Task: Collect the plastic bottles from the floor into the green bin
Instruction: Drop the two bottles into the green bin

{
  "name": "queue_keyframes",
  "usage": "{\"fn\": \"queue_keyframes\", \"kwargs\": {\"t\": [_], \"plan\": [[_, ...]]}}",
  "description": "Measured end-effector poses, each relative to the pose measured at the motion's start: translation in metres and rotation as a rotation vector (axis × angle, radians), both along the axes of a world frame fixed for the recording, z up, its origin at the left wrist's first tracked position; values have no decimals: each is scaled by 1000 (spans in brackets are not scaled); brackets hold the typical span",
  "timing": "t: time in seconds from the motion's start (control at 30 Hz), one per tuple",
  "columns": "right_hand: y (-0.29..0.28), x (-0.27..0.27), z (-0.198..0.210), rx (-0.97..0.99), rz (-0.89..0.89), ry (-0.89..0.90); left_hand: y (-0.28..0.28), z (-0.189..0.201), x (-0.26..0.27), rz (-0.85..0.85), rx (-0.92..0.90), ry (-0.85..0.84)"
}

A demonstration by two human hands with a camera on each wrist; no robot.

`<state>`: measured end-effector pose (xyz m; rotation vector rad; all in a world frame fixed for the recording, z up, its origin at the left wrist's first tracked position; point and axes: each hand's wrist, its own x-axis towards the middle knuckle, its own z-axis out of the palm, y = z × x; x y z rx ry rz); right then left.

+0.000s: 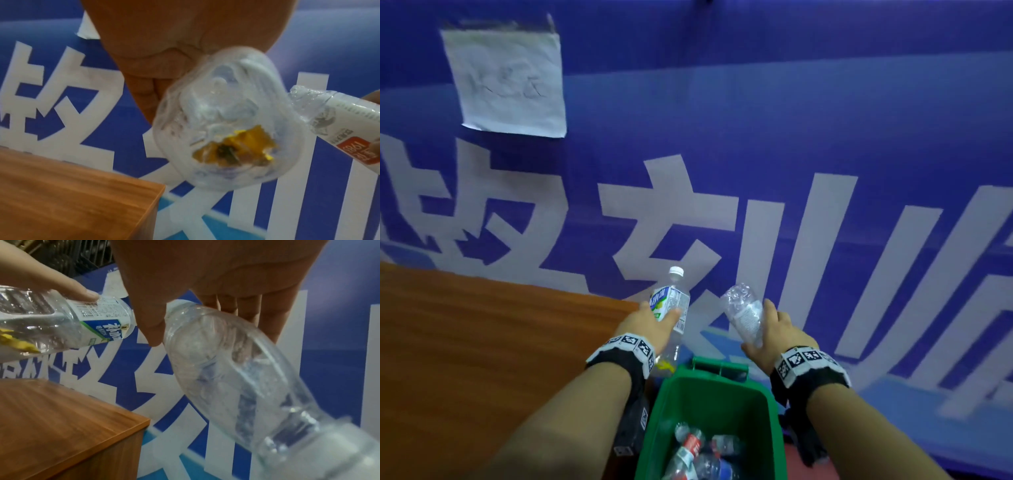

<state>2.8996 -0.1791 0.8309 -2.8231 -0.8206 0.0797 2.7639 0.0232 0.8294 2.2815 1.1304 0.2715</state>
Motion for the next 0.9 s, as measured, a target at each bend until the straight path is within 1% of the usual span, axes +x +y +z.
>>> {"fn": "queue_keyframes", "kwargs": {"t": [0.1,0.2,0.33,0.43,0.6,0.67,0.73,0.83,0.9], "plan": [[5,25,-35,-8,-20,68,4,-32,30,-18,-34,70],[14,50,-72,-40,0,126,6,-54,58,-25,-40,151],[33,85,-120,-85,85,227,7,-75,99,-9,-41,234],[45,105,-154,-140,160,291,7,-95,126,19,-82,297],[55,133,-200,-234,268,393,7,-130,149,133,-186,403],[56,141,-212,-259,287,436,7,-140,150,173,-248,428],[61,152,-218,-242,284,436,12,-148,150,197,-283,426],[72,165,-220,-232,263,439,18,-157,147,217,-304,446],[80,170,-218,-244,282,416,19,-157,145,203,-330,441]]}}
